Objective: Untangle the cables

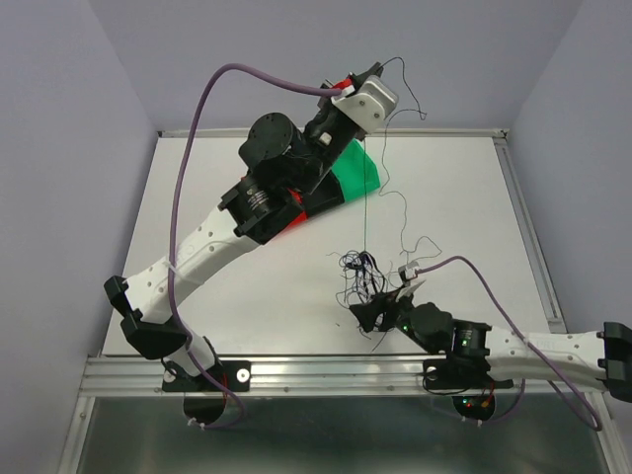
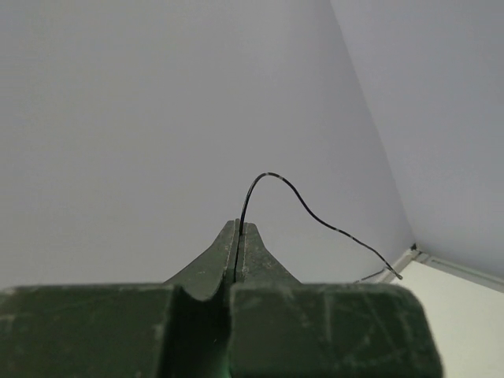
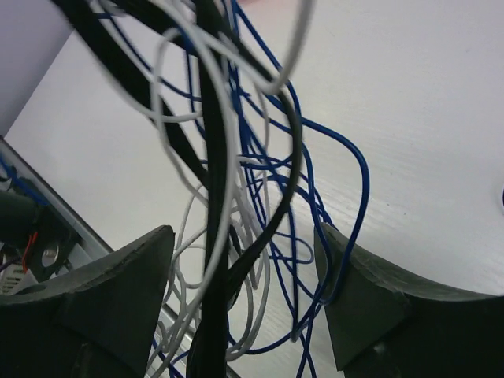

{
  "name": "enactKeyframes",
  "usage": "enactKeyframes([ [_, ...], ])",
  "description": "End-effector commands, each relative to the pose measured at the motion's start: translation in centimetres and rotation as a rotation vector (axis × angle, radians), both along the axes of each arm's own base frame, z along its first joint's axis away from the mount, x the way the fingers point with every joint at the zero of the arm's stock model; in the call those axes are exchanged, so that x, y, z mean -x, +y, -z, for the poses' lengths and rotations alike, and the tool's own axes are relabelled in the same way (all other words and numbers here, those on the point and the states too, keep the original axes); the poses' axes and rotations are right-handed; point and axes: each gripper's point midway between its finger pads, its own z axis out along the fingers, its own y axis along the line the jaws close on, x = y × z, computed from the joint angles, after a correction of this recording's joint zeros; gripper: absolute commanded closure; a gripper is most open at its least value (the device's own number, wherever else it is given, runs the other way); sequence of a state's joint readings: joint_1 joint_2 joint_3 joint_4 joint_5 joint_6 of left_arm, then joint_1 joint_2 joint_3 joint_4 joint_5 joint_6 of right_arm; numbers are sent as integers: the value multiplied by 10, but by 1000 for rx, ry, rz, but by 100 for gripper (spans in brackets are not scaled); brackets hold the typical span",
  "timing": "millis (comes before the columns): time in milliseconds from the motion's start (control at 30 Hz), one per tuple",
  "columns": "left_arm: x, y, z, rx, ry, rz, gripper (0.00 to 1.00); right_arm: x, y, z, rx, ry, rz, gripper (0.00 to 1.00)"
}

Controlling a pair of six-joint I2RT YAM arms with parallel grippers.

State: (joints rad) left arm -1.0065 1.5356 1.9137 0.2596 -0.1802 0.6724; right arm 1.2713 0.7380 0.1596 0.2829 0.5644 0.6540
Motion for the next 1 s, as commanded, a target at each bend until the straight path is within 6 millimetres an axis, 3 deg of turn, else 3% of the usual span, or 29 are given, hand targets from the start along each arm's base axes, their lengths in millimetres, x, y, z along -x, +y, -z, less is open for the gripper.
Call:
enactKeyframes([
  [0, 19, 8, -12, 91, 56, 107, 100, 13, 18, -31, -33, -151, -170, 19],
  [67, 23, 1, 5, 68, 96, 157, 100, 16, 23, -41, -33, -192, -209, 19],
  [133, 28, -7, 27, 46, 155, 213, 100, 16, 29, -50, -40, -214, -224, 31],
  [200, 31, -12, 41, 35, 201, 244, 100, 8, 30, -52, -20, -215, -184, 56],
  [233, 28, -12, 51, 22, 221, 246, 100, 7, 30, -51, -11, -214, -177, 77],
  [300, 23, -13, 61, 9, 247, 249, 100, 1, 29, -51, -6, -208, -138, 98],
  [367, 2, -11, 80, -13, 298, 212, 100, 1, 31, -49, -9, -194, -141, 99],
  [433, -14, -23, 105, -63, 360, 257, 100, 6, 33, -51, -36, -179, -164, 99],
  [467, -36, -13, 114, -70, 385, 231, 100, 9, 35, -52, -48, -175, -175, 99],
  [533, -56, -27, 144, -125, 447, 286, 100, 16, 37, -52, -73, -161, -215, 99],
  [633, -86, -35, 170, -178, 486, 269, 100, 25, 44, -51, -75, -154, -277, 99],
  [733, -115, -68, 202, -233, 563, 313, 100, 30, 52, -49, -71, -146, -316, 99],
  [767, -127, -91, 217, -238, 594, 358, 100, 34, 57, -50, -75, -153, -352, 99],
  [867, -147, -128, 251, -249, 670, 437, 100, 42, 64, -55, -100, -168, -407, 99],
  [933, -147, -142, 265, -251, 708, 475, 100, 43, 61, -50, -107, -168, -407, 100],
  [967, -149, -147, 273, -268, 706, 457, 71, 43, 59, -49, -110, -171, -400, 99],
])
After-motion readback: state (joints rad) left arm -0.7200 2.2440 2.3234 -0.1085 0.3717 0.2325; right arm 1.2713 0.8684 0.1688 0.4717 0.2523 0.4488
